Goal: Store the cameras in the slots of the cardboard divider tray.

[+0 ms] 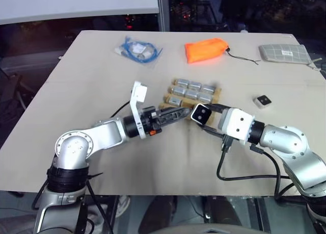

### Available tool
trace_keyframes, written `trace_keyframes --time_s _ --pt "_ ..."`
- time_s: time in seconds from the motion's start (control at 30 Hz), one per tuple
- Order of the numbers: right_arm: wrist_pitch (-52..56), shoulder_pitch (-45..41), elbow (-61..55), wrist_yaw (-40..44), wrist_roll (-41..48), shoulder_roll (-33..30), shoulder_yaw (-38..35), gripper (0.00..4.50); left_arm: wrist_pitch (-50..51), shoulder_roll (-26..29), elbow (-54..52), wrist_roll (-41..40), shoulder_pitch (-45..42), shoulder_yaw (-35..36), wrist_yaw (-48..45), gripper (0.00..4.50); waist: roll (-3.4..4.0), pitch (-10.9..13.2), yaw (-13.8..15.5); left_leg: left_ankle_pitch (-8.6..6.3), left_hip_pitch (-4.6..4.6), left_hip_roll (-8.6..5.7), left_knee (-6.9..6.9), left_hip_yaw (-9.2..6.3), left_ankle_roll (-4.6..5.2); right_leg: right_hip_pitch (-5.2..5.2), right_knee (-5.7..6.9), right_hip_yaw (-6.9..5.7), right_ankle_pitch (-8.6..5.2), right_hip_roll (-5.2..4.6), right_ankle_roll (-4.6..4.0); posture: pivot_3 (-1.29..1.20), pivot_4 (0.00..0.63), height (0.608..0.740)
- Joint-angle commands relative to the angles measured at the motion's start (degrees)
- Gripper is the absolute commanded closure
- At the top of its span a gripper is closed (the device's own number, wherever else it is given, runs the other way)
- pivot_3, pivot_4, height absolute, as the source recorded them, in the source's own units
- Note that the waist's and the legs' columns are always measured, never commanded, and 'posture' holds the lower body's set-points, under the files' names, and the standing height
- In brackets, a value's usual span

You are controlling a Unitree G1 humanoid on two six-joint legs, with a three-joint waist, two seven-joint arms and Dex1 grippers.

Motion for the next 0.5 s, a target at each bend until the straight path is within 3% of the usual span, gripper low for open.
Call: trace_keyframes --time_s 0.03,0.17,0.2,0.27,0.43,0.47,0.5 --pt "-1.48 -1.25 -1.75 0.64 -0.53 0.76 0.19 2.53 0.84 -0.15 1.51 1.87 -1.17 0.25 -2.84 0.00 0.00 0.00 0.01 0.00 0.00 -0.01 0.00 0.00 0.00 0.00 0.00 0.00 0.00 0.00 0.00 0.00 0.150 0.740" --pt "-1.32 -1.45 -2.05 0.63 -1.18 1.54 0.39 2.53 1.57 -1.69 1.61 3.27 -1.84 -0.34 -3.77 0.00 0.00 0.00 0.03 0.00 -0.01 -0.01 0.00 0.00 0.00 -0.01 0.00 0.00 0.00 -0.02 0.00 0.00 0.150 0.740" --pt "-1.31 -1.46 -2.12 0.60 -1.33 1.73 0.38 2.53 1.78 -2.30 1.69 3.60 -2.10 -0.61 -4.04 0.53 0.00 0.00 0.06 0.00 -0.01 -0.01 0.00 0.00 0.00 -0.01 0.00 0.00 0.00 -0.04 0.00 0.00 0.150 0.740" --pt "-1.29 -1.44 -2.29 0.59 -1.52 2.04 0.35 2.53 2.13 -3.53 2.06 4.17 -2.79 -1.00 -4.31 1.14 0.00 0.00 0.07 0.00 -0.01 -0.02 0.00 0.00 0.00 0.00 0.00 0.01 0.00 -0.05 0.00 0.00 0.150 0.740" --pt "-1.17 -1.43 -2.60 0.79 -1.95 2.54 0.52 2.53 3.22 -5.29 2.84 5.97 -4.14 -1.74 -5.50 3.42 0.00 0.00 0.10 0.00 -0.02 -0.05 0.00 -0.02 -0.01 -0.01 0.00 0.00 0.00 -0.07 0.00 0.00 0.150 0.740" --pt "-1.14 -1.41 -2.63 0.85 -1.98 2.58 0.51 2.53 3.43 -5.51 3.01 6.13 -4.32 -1.80 -5.67 3.80 0.00 0.00 0.01 0.00 -0.01 -0.05 -0.01 -0.01 -0.01 -0.01 0.00 0.01 0.00 -0.06 0.00 0.00 0.150 0.740" --pt "-1.05 -1.44 -2.68 0.83 -2.02 2.67 0.54 2.53 3.64 -5.68 3.18 6.25 -4.50 -1.76 -5.89 3.80 0.00 0.00 -0.02 0.00 -0.01 -0.05 -0.01 -0.01 -0.01 -0.02 0.01 0.01 0.00 -0.06 0.00 0.00 0.150 0.740"
